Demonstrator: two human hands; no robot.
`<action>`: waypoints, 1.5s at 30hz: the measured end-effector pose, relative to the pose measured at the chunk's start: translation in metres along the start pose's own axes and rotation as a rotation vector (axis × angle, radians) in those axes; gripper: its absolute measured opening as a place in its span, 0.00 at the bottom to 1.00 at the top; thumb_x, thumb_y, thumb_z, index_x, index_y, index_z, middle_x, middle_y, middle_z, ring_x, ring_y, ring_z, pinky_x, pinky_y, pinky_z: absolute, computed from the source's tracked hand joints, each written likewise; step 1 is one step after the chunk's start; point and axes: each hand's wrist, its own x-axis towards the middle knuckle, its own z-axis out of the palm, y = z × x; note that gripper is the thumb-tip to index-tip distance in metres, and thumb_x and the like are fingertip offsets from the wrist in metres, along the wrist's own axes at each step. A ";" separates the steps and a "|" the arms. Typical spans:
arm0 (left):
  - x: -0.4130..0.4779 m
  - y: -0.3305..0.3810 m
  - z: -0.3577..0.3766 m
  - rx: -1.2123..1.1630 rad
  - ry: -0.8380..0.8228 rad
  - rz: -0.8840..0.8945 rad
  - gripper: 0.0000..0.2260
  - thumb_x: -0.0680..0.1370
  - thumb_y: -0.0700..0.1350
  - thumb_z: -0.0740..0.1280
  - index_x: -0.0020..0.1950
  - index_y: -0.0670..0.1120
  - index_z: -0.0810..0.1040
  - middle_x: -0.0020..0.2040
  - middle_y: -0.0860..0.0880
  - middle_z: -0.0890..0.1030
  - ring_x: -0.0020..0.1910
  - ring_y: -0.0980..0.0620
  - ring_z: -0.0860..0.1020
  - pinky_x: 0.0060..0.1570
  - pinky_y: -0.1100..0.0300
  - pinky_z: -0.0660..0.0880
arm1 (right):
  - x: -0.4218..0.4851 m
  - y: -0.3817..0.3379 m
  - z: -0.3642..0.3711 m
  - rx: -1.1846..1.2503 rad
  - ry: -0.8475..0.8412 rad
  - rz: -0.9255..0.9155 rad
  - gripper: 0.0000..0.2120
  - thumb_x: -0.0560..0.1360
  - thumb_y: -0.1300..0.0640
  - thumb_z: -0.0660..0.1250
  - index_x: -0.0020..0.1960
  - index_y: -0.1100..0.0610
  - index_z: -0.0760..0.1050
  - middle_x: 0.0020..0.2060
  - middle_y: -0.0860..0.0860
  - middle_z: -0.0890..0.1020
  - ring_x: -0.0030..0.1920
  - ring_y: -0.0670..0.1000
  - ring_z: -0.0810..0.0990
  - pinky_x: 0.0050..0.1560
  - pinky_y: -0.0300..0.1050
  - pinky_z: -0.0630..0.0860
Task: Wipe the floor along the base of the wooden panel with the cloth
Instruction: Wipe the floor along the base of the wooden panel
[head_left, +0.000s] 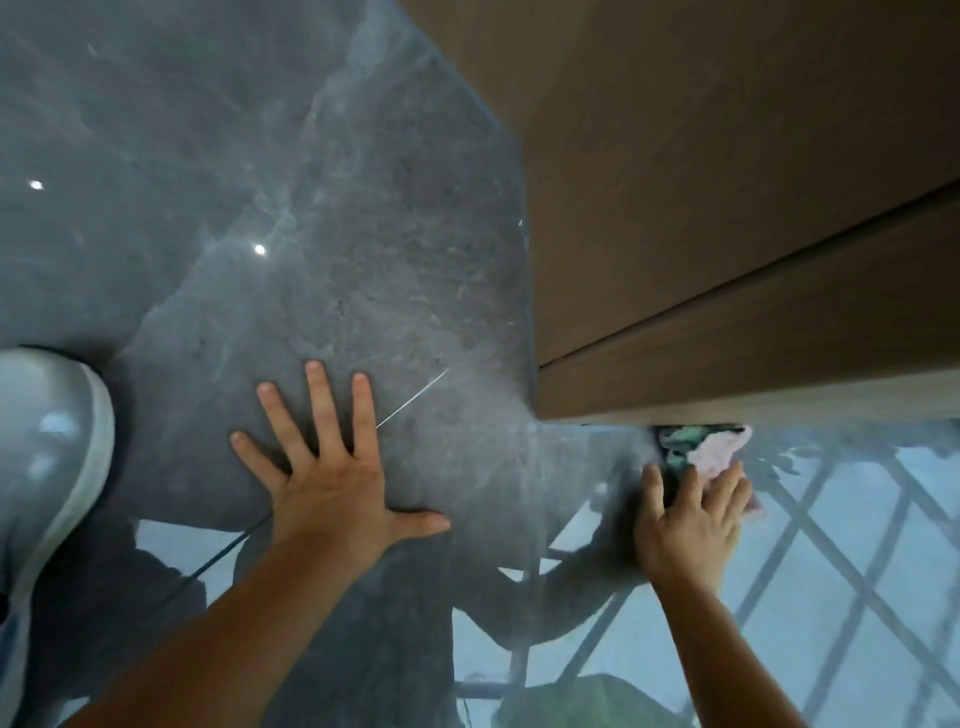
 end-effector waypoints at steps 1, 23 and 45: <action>0.000 0.001 -0.001 -0.001 -0.008 0.001 0.69 0.46 0.86 0.47 0.73 0.49 0.23 0.75 0.38 0.25 0.71 0.28 0.26 0.65 0.22 0.37 | 0.003 -0.017 -0.003 0.021 -0.009 0.085 0.43 0.75 0.32 0.44 0.79 0.60 0.53 0.79 0.64 0.46 0.78 0.63 0.41 0.74 0.58 0.32; -0.001 0.013 -0.015 0.040 -0.173 -0.056 0.69 0.42 0.87 0.47 0.68 0.54 0.17 0.72 0.44 0.19 0.72 0.31 0.26 0.66 0.24 0.37 | 0.054 0.058 -0.014 0.353 0.067 -0.119 0.30 0.80 0.49 0.59 0.78 0.57 0.54 0.80 0.55 0.53 0.79 0.59 0.49 0.78 0.59 0.50; -0.031 0.144 -0.039 -0.546 -0.794 -0.023 0.14 0.70 0.38 0.75 0.55 0.39 0.80 0.47 0.40 0.86 0.35 0.49 0.82 0.26 0.61 0.77 | -0.072 -0.009 -0.011 1.041 -0.284 0.175 0.13 0.70 0.61 0.72 0.55 0.59 0.82 0.47 0.58 0.86 0.50 0.58 0.83 0.53 0.51 0.79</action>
